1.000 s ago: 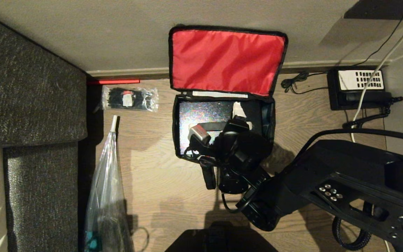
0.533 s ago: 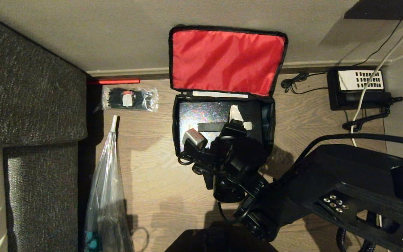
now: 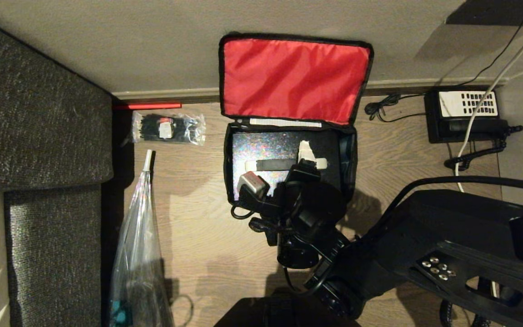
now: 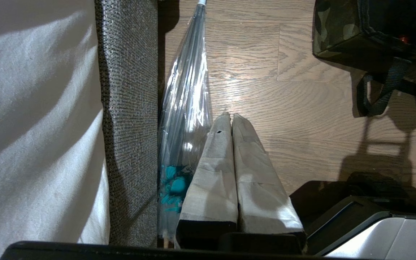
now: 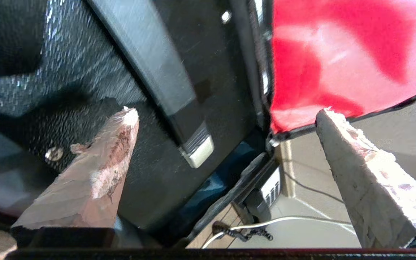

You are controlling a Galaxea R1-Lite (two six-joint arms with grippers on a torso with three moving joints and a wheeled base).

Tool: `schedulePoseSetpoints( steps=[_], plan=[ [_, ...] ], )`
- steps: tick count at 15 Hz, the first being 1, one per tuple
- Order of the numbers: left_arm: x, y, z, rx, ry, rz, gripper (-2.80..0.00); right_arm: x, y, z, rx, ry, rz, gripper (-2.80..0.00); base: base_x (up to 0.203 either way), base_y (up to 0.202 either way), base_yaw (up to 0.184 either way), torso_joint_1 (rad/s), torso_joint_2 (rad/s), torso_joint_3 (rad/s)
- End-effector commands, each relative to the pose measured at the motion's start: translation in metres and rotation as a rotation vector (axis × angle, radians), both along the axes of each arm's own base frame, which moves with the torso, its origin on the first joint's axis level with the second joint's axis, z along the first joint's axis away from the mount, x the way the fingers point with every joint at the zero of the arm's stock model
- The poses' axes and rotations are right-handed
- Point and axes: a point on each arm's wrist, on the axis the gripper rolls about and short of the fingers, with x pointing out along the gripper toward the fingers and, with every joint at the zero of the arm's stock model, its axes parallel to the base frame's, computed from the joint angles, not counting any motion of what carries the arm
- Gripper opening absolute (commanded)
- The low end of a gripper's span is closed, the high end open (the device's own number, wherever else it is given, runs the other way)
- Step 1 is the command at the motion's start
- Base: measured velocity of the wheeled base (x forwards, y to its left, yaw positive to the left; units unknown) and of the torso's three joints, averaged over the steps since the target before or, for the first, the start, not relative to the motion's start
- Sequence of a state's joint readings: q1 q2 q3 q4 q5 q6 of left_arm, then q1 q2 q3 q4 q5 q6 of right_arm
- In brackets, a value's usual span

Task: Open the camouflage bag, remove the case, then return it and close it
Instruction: Grip the handle

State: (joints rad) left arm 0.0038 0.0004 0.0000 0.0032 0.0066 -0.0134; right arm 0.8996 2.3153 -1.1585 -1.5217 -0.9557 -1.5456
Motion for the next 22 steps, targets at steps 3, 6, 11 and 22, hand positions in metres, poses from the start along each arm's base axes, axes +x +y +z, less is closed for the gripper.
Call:
schedulePoseSetpoints(
  steps=[3, 6, 11, 22],
  plan=[
    [0.0001, 0.0, -0.0009, 0.0, 0.001, 0.002, -2.8, -0.0027, 0.0024, -0.0022, -0.003, 0.002, 0.002, 0.0, 0.0, 0.0, 0.0, 0.0, 0.0, 0.0],
    [0.0001, 0.0, -0.0009, 0.001, 0.001, 0.002, -2.8, -0.0018, 0.0024, -0.0021, -0.002, 0.001, 0.0, 0.0, 0.0, 0.0, 0.0, 0.0, 0.0, 0.0],
    [0.0001, 0.0, -0.0009, 0.001, 0.001, 0.002, -2.8, -0.0017, 0.0025, -0.0028, -0.003, 0.002, 0.0, 0.0, 0.0, 0.0, 0.0, 0.0, 0.0, 0.0],
    [0.0002, 0.0, -0.0008, 0.001, 0.003, 0.002, -2.8, -0.0011, 0.0033, -0.0027, -0.001, 0.0, 0.0, 0.0, -0.065, 0.0, 0.001, 0.0, 0.0, 0.001]
  ],
)
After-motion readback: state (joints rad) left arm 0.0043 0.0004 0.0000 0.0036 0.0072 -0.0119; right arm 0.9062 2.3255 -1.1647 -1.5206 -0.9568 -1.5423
